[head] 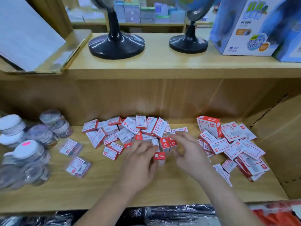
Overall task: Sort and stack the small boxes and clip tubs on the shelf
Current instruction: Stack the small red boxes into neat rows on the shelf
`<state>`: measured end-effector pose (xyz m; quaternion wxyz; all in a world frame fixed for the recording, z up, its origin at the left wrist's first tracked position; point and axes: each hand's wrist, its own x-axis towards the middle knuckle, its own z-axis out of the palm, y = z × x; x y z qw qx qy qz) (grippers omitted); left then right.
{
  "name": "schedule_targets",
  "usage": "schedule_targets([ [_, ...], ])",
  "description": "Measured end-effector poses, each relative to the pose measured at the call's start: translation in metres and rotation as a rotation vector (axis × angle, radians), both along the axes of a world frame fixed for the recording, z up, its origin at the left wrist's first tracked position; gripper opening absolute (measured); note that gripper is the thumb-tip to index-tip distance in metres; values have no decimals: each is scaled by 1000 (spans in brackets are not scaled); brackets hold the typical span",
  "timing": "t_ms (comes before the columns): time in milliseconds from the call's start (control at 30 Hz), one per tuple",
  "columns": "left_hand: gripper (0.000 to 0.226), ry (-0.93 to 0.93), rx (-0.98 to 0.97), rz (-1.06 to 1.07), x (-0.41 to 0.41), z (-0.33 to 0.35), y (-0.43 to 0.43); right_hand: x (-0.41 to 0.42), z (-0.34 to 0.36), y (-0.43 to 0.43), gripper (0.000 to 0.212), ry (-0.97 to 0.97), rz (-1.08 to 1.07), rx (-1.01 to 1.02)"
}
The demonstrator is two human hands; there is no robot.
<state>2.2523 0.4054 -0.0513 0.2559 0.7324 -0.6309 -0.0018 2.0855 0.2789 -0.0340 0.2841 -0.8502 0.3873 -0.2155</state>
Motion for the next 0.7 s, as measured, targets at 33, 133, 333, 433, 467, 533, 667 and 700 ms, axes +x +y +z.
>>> schedule_targets([
  [33,37,-12,23,-35,3,-1,-4,8,-2,-4,54,30,25,32],
  [133,28,-7,5,-78,9,-1,-6,15,-15,-9,59,61,88,49],
  [333,25,441,-175,1,19,5,33,12,-18,-8,38,104,-44,-70],
  [433,26,798,-183,160,25,-3,48,12,-11,-9,40,129,-88,-2],
  [467,27,811,-167,184,28,-6,52,13,-10,-9,41,131,-103,20],
  [533,30,790,-146,208,35,-11,59,14,-9,-4,41,123,-126,74],
  [667,31,784,-133,269,42,-20,71,16,-5,13,42,65,-141,65],
  [700,31,773,-132,274,43,-20,75,17,-2,20,41,28,-144,60],
])
